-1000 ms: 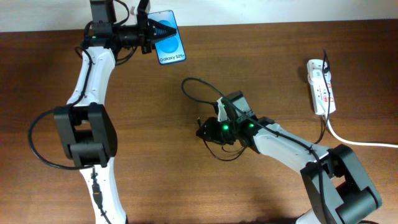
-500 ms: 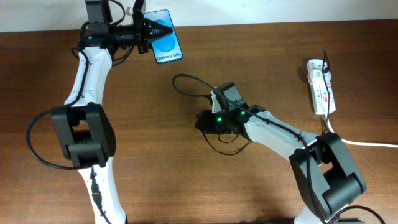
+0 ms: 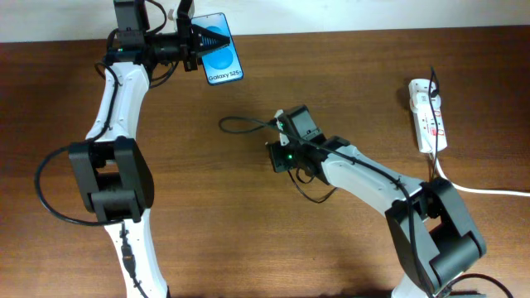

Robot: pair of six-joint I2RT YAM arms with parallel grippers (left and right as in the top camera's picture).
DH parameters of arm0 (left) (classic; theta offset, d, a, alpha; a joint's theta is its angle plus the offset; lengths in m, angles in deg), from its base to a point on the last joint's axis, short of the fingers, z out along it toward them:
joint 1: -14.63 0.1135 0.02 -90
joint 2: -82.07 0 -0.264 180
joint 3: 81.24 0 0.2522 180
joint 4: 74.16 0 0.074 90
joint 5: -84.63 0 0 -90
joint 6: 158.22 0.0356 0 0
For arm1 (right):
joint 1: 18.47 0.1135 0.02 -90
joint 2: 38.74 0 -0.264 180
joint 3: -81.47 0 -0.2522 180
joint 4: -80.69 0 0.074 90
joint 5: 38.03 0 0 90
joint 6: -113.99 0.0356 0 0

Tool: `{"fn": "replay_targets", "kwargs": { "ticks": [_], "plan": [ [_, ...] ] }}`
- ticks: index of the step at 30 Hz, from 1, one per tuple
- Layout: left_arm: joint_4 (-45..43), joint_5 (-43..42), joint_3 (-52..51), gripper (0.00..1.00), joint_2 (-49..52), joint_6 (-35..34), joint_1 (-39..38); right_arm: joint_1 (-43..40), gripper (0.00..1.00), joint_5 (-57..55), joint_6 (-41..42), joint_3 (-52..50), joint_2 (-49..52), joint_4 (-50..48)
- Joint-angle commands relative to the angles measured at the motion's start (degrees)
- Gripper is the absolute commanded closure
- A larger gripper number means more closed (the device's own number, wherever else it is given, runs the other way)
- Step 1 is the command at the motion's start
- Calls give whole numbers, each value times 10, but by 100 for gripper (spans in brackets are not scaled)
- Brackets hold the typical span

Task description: Plug charger to phone and switch on socket

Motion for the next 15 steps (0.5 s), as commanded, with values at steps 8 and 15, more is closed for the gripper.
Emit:
{"fn": "replay_targets", "kwargs": {
  "ticks": [8, 15],
  "plan": [
    [-3, -25, 14, 100, -15, -1, 1, 8, 32, -2, 11, 63, 1, 66],
    [-3, -26, 14, 100, -15, -1, 1, -118, 57, 270, 257, 70, 49, 64]
  ]
}}
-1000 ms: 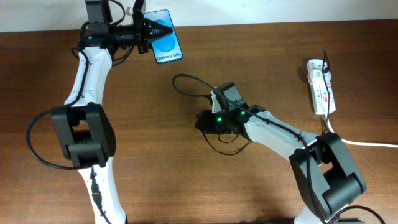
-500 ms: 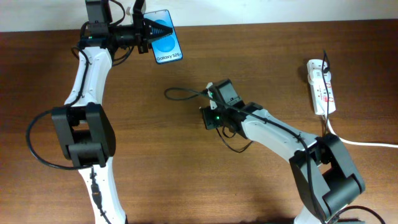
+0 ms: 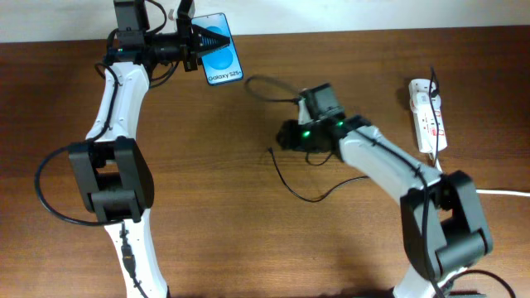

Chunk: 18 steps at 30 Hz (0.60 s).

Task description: Plug charger to phone and switch on socket

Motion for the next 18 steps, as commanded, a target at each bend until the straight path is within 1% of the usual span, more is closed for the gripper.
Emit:
{"fn": "replay_targets", "kwargs": {
  "ticks": [1, 4, 6, 8, 13, 16, 18],
  "plan": [
    [-3, -19, 14, 100, -15, -1, 1, -26, 59, 156, 115, 8, 53, -5],
    [-3, -20, 14, 100, -15, -1, 1, -28, 61, 230, 120, 8, 105, -21],
    [-3, -20, 14, 100, -15, -1, 1, -28, 64, 259, 119, 8, 119, -26],
    [-3, -27, 14, 100, -15, -1, 1, -28, 71, 279, 120, 8, 122, -52],
    [-3, -34, 14, 100, -15, -1, 1, -28, 80, 280, 138, 8, 123, -69],
    [-3, -35, 14, 100, -15, -1, 1, -28, 81, 265, 138, 8, 132, -76],
    [-3, -35, 14, 100, -15, -1, 1, -28, 84, 272, 138, 8, 150, -84]
  ]
}}
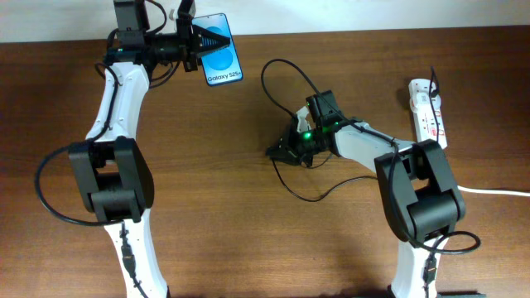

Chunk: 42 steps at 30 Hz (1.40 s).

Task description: Plug charger to phone and switch on socket

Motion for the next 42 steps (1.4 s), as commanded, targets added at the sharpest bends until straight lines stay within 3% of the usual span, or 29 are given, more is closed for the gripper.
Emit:
{"fn": "replay_targets", "kwargs": {
  "ticks": [1, 6, 10, 12, 18, 20, 28, 42],
  "plan": [
    [-3, -22, 14, 100, -15, -1, 1, 0, 86, 7, 2, 8, 25, -4],
    [-3, -21, 14, 100, -15, -1, 1, 0, 96, 21, -11, 8, 25, -19],
    [-3, -31, 14, 100, -15, -1, 1, 1, 95, 130, -122, 8, -20, -89],
    [-4, -49, 14, 100, -15, -1, 1, 1, 95, 127, -208, 8, -96, -53],
    [-1, -79, 14, 100, -16, -1, 0, 29, 95, 82, -286, 8, -231, 48],
    [-1, -78, 14, 100, -16, -1, -6, 45, 95, 76, -264, 8, -238, 35],
    [-3, -45, 14, 100, -15, -1, -25, 88, 96, -41, 19, 7, -234, -131],
    [-3, -39, 14, 100, -15, -1, -26, 91, 96, -31, 104, 7, -196, -235]
  ]
}}
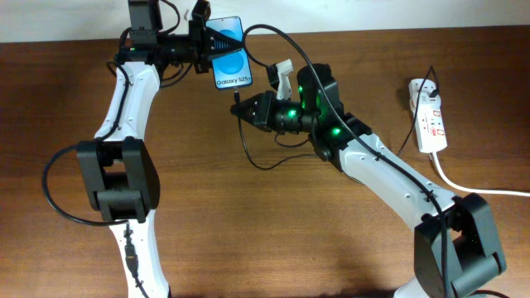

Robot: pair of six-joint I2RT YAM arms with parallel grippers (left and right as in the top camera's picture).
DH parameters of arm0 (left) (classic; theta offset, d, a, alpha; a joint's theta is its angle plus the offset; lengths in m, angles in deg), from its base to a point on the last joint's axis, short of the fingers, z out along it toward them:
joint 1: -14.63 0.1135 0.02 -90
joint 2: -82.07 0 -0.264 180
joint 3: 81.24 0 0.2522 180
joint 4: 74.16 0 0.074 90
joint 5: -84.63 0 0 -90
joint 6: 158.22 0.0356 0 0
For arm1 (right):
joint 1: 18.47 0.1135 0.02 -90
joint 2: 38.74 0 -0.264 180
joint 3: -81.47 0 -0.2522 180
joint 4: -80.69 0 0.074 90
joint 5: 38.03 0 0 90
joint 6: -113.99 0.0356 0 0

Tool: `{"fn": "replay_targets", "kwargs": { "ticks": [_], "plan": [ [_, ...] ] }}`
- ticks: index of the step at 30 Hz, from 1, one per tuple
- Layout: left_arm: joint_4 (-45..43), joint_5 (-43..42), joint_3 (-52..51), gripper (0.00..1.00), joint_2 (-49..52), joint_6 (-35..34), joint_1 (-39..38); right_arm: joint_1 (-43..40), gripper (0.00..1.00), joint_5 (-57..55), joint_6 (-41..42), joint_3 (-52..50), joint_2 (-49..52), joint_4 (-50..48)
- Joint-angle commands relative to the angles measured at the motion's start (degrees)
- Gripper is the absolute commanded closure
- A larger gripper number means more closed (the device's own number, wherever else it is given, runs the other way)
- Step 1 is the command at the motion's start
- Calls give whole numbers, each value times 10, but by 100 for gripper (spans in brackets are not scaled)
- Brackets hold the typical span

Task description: Plug charger to phone and switch on socket

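My left gripper [204, 46] is shut on a phone [229, 60] with a blue screen reading Galaxy S25, held at the far left-centre of the table. Its lower end points toward the right arm. My right gripper [248, 108] is shut on the plug end of the black charger cable [245, 149], and the plug tip sits just below the phone's lower edge. Whether the tip touches the phone cannot be told. The cable loops up past the phone and over the right arm. A white power strip [429, 116] lies at the right edge, with a black plug in its top end.
A white cord [472, 189] runs from the power strip off the right side. Slack black cable lies on the brown table [248, 240] below the right gripper. A pale wall edge borders the table's far side.
My right gripper, then low near the table's middle with the cable, is now up and to the left, just under the phone. The left gripper and phone have shifted slightly right.
My left gripper held the phone at the far left throughout. My right gripper was at the table's middle on the cable, then further right with a loop raised, then turned near the middle. Now it holds the plug end by the phone's lower edge.
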Motion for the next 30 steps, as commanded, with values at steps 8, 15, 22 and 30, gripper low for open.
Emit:
{"fn": "replay_targets", "kwargs": {
  "ticks": [8, 15, 22, 30],
  "plan": [
    [-3, -9, 14, 100, -15, -1, 2, 4, 96, 38, 30, 0, 18, -53],
    [-4, -15, 14, 100, -15, -1, 4, 2, 96, 55, 42, -26, 18, -93],
    [-27, -24, 14, 100, -15, -1, 4, -17, 96, 89, 73, -85, 18, -232],
    [-27, -24, 14, 100, -15, -1, 3, -24, 96, 77, 98, -101, 18, -257]
  ]
}}
